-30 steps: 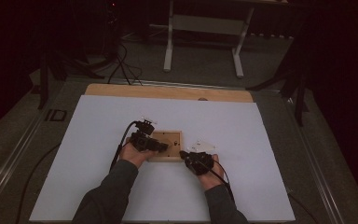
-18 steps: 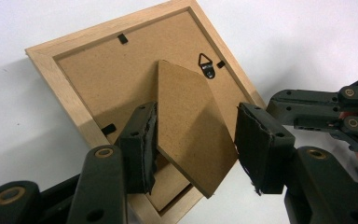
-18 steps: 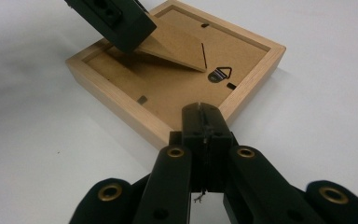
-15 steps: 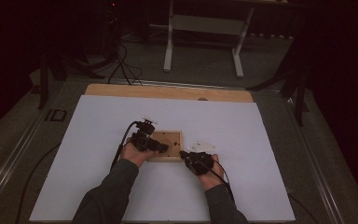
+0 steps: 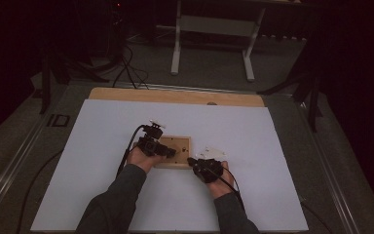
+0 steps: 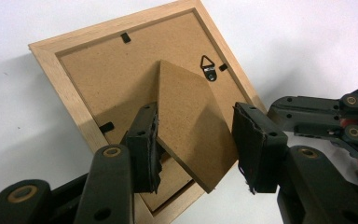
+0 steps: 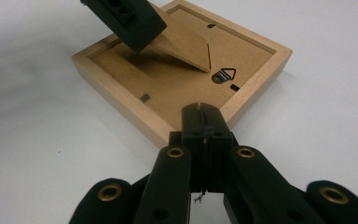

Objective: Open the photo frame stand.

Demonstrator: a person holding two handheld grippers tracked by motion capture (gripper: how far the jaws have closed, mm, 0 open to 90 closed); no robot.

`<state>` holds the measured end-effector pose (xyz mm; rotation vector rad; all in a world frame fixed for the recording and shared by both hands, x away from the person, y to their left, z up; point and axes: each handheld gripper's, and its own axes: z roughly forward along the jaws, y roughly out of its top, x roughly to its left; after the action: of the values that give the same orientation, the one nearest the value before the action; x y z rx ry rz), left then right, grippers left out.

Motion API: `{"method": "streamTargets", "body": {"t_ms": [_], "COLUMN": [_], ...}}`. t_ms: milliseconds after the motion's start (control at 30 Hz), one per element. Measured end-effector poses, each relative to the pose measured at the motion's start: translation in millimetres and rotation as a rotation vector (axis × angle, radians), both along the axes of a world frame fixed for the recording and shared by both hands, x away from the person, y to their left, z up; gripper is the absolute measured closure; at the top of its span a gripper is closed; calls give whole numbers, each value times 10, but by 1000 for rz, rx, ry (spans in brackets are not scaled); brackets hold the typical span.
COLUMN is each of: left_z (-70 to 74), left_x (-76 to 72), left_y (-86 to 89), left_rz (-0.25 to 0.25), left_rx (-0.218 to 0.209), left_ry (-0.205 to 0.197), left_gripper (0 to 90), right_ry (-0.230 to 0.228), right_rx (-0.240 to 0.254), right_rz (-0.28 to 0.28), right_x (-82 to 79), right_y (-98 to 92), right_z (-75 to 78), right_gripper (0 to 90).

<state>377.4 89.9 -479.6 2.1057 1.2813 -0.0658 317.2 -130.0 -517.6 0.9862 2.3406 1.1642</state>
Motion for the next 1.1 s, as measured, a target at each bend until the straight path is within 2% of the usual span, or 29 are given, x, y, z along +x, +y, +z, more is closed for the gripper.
{"method": "streamTargets", "body": {"t_ms": [167, 333, 567, 900, 1100], "left_z": [6, 27, 56, 102, 118], "left_x": [-7, -31, -62, -139, -179], "left_y": [-9, -28, -36, -66, -94], "left_rz": [-1, -11, -21, -40, -54], "left_rx": [6, 22, 47, 94, 121], "left_ry": [-11, -38, -76, -163, -195], "left_gripper": [542, 544, 545, 545, 545], "right_ry": [0, -3, -12, -45, -56], "right_rx": [-5, -9, 11, 52, 62], "right_rz": [0, 0, -15, -67, -81], "right_x": [3, 7, 26, 113, 206], "right_y": [3, -1, -50, -204, -218], "right_z": [3, 8, 62, 262, 373], "right_gripper": [894, 860, 827, 779, 736]}}
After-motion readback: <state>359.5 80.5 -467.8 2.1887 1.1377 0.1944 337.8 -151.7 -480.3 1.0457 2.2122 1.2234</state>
